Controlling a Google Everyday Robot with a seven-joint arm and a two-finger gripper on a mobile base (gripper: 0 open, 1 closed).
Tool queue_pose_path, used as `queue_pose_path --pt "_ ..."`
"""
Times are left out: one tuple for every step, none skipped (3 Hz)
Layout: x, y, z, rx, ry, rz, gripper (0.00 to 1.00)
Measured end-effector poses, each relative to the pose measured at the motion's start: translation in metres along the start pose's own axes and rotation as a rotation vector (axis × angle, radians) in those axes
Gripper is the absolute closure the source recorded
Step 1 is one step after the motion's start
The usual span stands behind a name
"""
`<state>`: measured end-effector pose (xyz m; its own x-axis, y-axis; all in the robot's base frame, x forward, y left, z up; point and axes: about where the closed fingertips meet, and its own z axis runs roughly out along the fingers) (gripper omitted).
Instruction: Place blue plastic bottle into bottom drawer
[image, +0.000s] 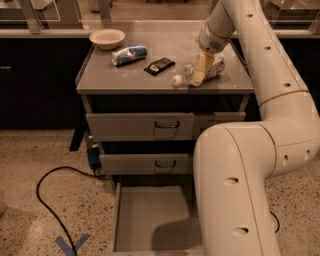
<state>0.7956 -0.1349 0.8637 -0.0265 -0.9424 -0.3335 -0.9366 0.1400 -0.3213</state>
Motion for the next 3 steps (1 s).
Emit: queue_pose_path --pt "0.0053 0.0056 0.0090 -0.028 -0.005 0.021 0.00" --pt "0.0077 0.0103 0.0149 -0.051 -0.006 0.028 0.00" --pt "0.0077 0.0103 0.0149 -0.051 -0.006 0.028 0.19"
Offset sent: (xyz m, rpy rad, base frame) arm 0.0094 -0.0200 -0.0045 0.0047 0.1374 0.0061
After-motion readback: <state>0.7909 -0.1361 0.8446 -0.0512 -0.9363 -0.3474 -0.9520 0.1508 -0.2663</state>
